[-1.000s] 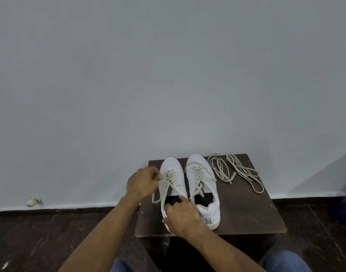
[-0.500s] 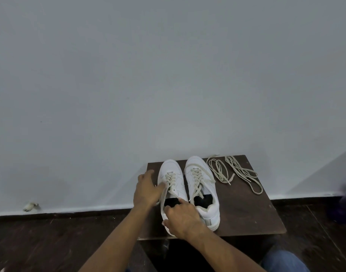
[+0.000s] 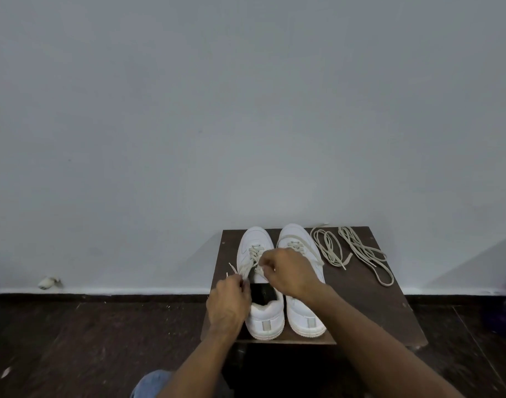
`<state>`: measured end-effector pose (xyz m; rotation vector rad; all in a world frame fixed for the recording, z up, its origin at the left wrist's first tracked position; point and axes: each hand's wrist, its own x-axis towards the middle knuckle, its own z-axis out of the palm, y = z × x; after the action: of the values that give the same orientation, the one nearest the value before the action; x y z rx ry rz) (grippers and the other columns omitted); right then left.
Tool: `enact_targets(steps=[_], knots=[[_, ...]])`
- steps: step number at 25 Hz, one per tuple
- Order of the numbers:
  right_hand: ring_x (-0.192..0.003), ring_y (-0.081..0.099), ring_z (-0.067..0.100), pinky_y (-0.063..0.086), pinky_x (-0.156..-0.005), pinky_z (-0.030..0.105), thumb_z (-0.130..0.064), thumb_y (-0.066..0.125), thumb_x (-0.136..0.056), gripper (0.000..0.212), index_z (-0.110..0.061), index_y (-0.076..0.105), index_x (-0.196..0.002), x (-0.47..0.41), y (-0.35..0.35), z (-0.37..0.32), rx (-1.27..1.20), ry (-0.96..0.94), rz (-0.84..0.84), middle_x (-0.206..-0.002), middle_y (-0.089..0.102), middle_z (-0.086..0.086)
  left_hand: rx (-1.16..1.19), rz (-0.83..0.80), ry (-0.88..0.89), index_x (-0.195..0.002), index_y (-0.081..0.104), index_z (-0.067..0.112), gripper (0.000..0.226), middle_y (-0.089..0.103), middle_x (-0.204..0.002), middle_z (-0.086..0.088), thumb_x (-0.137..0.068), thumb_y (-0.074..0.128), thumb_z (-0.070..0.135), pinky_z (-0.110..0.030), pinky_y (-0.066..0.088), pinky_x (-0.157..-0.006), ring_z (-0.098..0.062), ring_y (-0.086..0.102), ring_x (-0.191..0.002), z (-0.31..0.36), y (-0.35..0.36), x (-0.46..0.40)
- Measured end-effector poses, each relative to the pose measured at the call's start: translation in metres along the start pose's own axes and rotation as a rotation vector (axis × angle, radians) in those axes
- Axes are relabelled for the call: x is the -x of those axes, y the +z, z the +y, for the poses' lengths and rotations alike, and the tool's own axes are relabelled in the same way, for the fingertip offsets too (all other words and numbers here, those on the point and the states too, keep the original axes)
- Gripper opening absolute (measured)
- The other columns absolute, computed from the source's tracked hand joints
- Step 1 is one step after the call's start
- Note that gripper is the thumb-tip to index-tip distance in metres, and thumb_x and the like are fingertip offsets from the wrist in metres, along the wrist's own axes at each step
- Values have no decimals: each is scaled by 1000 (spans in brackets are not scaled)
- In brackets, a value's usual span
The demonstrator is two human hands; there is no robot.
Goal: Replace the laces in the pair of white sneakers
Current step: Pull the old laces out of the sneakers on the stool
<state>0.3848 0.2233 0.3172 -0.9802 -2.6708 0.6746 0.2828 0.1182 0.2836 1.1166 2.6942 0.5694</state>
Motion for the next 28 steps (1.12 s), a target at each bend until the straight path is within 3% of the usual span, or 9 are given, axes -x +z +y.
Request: enact_targets(steps=[3, 6, 8, 12, 16, 18, 23, 25, 28], knots=[[-107, 61, 26, 50, -85, 38, -21, 51, -91, 30, -22, 63, -118, -22, 9, -1, 135, 32, -34, -120, 63, 2, -51, -10, 8, -101, 65, 18, 32, 66, -101, -6, -100, 41, 40, -37, 50, -76, -27, 64, -95, -1, 1, -3], [-95, 62, 28, 41, -68, 34, -24, 49, -94, 22, -13, 64, -107, -28, 25, -8, 377, -90, -58, -112, 62, 5, -36, -15, -21, -105, 65, 22, 30, 67, -102, -4, -99, 43, 41, -36, 52, -78, -27, 65, -97, -5, 2, -3], [-91, 63, 29, 40, -65, 34, -22, 47, -93, 20, -12, 64, -99, -29, 24, -9, 428, -101, 8, -105, 63, 6, -28, -22, -29, -104, 66, 22, 29, 67, -103, -4, -98, 44, 40, -37, 52, -80, -27, 64, -98, -6, 3, -2], [-82, 63, 31, 37, -62, 30, -25, 48, -89, 19, -14, 54, -74, -34, 4, 13, 244, 283, 180, -81, 61, 5, -10, -15, -41, -101, 67, 21, 26, 68, -101, -3, -96, 48, 38, -39, 54, -80, -27, 65, -95, -6, 5, -3], [-110, 56, 25, 48, -79, 37, -32, 49, -91, 34, -16, 59, -120, -21, 5, 15, 280, -86, 44, -119, 59, 2, -24, -2, -34, -106, 67, 22, 27, 69, -103, -4, -97, 47, 38, -36, 52, -79, -27, 65, -97, -5, 4, -3], [-116, 51, 24, 47, -84, 40, -37, 50, -91, 42, -15, 56, -127, -23, 13, 8, 305, -164, -30, -124, 57, 3, -40, 2, -34, -107, 67, 22, 27, 68, -105, -5, -97, 47, 38, -36, 50, -78, -28, 65, -98, -5, 3, -3], [-108, 53, 27, 43, -77, 37, -25, 47, -93, 27, -9, 64, -108, -29, 29, -8, 577, -179, -26, -112, 61, 7, -28, -17, -42, -108, 66, 21, 25, 68, -105, -5, -97, 48, 35, -36, 51, -78, -28, 65, -99, -3, 2, -2], [-99, 57, 27, 40, -69, 34, -24, 45, -93, 25, -10, 65, -97, -27, 25, -12, 482, -124, 27, -102, 62, 7, -31, -15, -42, -107, 65, 21, 24, 68, -105, -5, -96, 48, 34, -36, 51, -78, -28, 65, -99, -5, 4, -2], [-77, 57, 25, 41, -61, 30, -26, 49, -87, 20, -13, 56, -74, -38, -4, -2, 219, 167, 271, -80, 59, 4, -36, -10, -45, -106, 66, 20, 25, 68, -104, -5, -97, 48, 36, -36, 51, -78, -27, 65, -98, -5, 3, -3]])
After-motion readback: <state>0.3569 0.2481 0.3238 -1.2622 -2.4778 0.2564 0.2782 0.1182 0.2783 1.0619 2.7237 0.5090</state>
